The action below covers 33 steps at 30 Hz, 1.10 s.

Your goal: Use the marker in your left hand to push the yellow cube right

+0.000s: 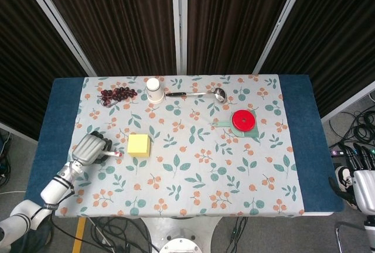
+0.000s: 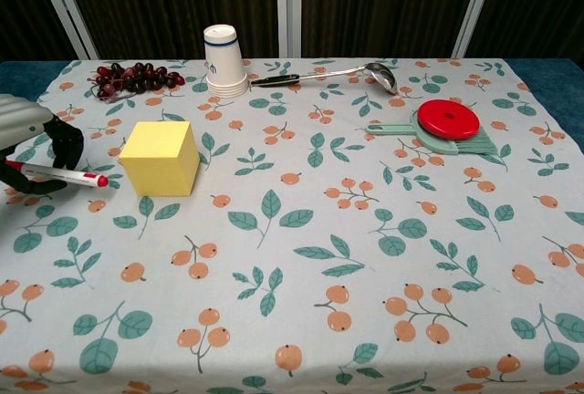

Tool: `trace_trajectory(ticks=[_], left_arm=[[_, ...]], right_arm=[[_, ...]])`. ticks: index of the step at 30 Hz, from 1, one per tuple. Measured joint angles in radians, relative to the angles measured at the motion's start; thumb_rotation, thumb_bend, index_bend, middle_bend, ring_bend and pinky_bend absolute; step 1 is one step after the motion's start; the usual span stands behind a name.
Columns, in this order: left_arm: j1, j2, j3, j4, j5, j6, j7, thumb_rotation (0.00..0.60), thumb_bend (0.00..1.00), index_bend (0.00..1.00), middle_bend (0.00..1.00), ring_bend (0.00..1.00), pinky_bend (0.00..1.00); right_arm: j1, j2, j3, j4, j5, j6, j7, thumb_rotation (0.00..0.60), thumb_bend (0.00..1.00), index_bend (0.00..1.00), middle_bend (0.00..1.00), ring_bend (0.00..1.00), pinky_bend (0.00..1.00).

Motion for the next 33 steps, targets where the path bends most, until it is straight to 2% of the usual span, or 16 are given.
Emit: trace_trajectory(ticks=[6,13,23,33], left_arm=[[0.033,0.009,-0.002,0.007,0.006,0.076,-0.069,0.6,0.41,0.69,0.71,0.51,0.46],[0.054,-0.024,0.003,0.089,0.018,0.108,-0.147,0.6,0.41,0.69,0.71,0.51,0.47],[0.023,-0.092,-0.005,0.209,0.018,0.062,-0.209,0.6,0.41,0.69,0.71,0.51,0.48],[-0.026,-0.136,-0.009,0.261,0.024,0.023,-0.248,0.6,0.41,0.69,0.71,0.51,0.48]], right_arm=[[0.0,0.001,0.0,0.0,-0.004,0.002,0.001,0.6,0.22,0.01,0.14,0.0,0.07],[0.0,0.003,-0.001,-0.004,-0.009,0.004,-0.002,0.6,0.22,0.01,0.14,0.0,0.07],[-0.005,0.007,-0.002,-0.012,-0.001,0.004,-0.011,0.6,0.22,0.01,0.14,0.0,0.07],[-0.006,0.006,-0.002,-0.005,0.009,-0.002,-0.007,0.6,0.22,0.01,0.14,0.0,0.07]])
